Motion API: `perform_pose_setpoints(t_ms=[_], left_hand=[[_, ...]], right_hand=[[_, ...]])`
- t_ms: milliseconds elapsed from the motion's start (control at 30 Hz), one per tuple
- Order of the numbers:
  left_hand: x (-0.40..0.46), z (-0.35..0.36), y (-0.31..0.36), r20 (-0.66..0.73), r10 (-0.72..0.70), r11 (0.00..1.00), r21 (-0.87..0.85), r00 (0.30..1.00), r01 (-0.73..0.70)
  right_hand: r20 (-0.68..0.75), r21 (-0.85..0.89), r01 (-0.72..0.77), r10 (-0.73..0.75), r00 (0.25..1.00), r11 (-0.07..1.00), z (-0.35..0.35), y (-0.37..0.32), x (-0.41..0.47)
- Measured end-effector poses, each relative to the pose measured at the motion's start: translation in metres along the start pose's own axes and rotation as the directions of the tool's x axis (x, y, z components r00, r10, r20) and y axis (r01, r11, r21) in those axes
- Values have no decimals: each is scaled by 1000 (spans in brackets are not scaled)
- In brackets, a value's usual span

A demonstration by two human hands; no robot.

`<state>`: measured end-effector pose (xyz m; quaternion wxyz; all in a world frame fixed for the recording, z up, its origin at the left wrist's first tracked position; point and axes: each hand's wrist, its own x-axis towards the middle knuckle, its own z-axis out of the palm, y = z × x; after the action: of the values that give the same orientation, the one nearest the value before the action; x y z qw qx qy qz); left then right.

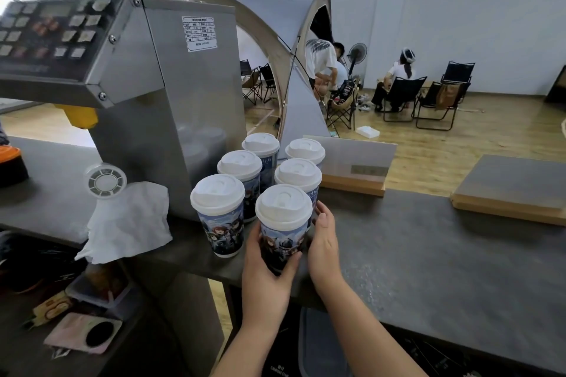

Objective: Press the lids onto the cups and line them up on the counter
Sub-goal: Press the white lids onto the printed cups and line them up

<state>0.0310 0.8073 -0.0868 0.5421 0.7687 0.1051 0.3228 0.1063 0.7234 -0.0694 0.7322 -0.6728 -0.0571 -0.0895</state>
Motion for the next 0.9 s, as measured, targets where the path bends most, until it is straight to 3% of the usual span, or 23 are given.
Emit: perform_pose_setpoints(t_ms=[200, 400, 667, 900], left_hand=[[-21, -11, 15, -64, -34, 998, -60, 997, 30], [-57, -17, 35, -108, 17, 986, -163, 994, -35], [-89, 56, 61, 176, 6, 924, -377, 984, 62], [-146, 146, 126, 442, -14, 888, -407, 897, 215]], right_hand=[[-20, 85, -93, 95, 995, 992, -14, -6, -6], [-162, 234, -130, 170, 972, 963, -48, -25, -17], [-389, 156, -83, 139, 911, 984, -164, -42, -61], [-582, 109, 11, 55, 811, 994, -298, -78, -108]])
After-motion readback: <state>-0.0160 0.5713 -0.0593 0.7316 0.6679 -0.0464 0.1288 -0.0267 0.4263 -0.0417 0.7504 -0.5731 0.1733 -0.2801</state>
